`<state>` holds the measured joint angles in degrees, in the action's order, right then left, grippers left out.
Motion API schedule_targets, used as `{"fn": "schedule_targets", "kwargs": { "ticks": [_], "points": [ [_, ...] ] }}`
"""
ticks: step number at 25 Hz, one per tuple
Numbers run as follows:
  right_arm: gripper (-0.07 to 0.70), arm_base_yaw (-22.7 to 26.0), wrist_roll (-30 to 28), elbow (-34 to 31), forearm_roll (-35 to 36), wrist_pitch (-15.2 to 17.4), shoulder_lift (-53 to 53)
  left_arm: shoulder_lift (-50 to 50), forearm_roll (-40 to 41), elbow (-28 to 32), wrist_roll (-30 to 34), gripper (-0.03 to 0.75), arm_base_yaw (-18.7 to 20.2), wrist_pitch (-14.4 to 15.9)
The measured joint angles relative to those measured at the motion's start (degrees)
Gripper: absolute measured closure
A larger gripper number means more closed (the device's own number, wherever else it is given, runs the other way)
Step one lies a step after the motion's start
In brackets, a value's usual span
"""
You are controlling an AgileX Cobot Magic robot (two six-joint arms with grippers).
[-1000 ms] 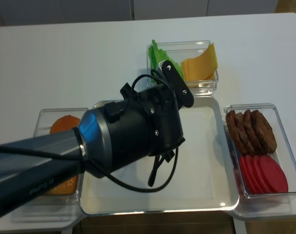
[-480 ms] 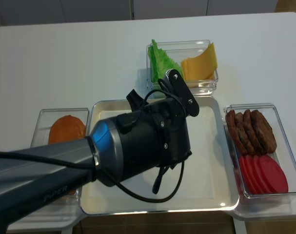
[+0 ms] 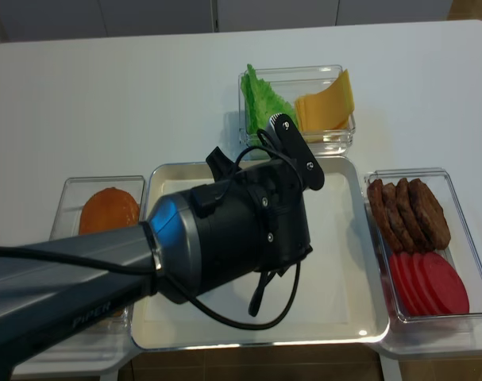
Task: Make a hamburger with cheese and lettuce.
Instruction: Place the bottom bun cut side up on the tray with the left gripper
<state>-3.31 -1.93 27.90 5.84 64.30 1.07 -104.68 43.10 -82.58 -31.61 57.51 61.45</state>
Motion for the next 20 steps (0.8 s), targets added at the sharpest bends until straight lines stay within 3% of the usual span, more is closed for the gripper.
{"fn": "schedule_targets", "kwargs": {
  "ticks": [11,20],
  "points": [
    [0.636,0.00,0.00,0.00,0.00,0.00,0.00,0.00,-1.48,0.00,0.00,0.615,0.00,-2.24],
    [0.636,0.00,0.00,0.00,0.00,0.00,0.00,0.00,-1.75,0.00,-0.11,0.615,0.00,-2.33]
  ]
}}
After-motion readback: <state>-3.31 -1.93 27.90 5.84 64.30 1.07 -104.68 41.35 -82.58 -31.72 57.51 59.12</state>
